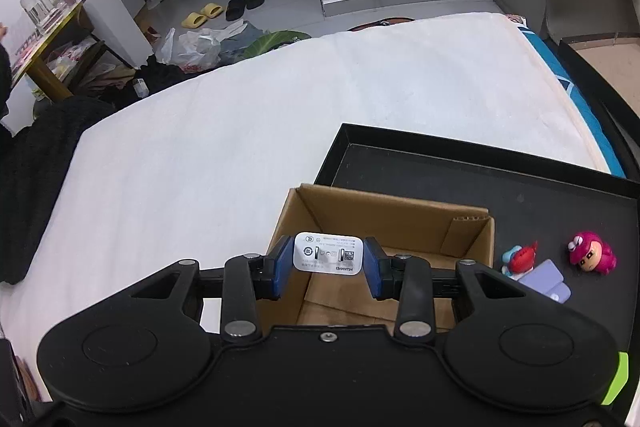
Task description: Organize rigid objects
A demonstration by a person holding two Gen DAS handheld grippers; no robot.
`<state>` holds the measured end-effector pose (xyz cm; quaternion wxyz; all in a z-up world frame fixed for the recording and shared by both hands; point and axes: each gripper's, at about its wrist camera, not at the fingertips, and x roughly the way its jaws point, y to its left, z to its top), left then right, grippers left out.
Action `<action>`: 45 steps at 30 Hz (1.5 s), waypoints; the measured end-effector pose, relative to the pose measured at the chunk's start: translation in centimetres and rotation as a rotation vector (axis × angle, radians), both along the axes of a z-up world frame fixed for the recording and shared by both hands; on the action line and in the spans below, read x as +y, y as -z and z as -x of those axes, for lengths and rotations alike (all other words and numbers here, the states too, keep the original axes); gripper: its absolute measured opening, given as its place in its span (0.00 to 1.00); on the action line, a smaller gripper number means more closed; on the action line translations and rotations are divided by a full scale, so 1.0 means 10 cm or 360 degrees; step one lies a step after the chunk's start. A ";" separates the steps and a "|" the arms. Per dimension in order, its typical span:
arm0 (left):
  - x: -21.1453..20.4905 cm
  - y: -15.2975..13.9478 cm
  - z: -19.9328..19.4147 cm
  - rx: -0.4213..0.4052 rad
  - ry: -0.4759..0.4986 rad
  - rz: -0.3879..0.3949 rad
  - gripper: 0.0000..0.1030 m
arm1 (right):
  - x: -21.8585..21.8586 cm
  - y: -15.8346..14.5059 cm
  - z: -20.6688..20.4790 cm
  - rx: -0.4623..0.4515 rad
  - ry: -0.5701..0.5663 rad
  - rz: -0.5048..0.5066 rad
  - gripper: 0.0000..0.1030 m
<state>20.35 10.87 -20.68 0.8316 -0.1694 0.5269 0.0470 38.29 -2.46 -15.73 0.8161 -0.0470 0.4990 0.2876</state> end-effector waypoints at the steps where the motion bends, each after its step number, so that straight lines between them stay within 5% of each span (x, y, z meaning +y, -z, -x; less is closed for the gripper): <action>1: 0.00 0.00 0.00 0.0002 0.0001 0.0000 0.11 | 0.01 0.00 -0.01 0.0002 -0.0004 -0.0001 0.36; 5: 0.01 -0.01 -0.01 0.0008 -0.0002 -0.0004 0.11 | 0.03 -0.01 -0.06 0.0052 0.0002 -0.0011 0.60; 14: 0.02 -0.01 -0.03 0.0015 -0.0004 -0.0025 0.11 | -0.25 -0.19 0.03 0.0020 0.0066 -0.0085 0.74; 45: -0.10 -0.05 -0.24 0.0071 0.0058 -0.0221 0.11 | -1.79 0.01 0.44 0.0009 0.0381 -0.0140 0.79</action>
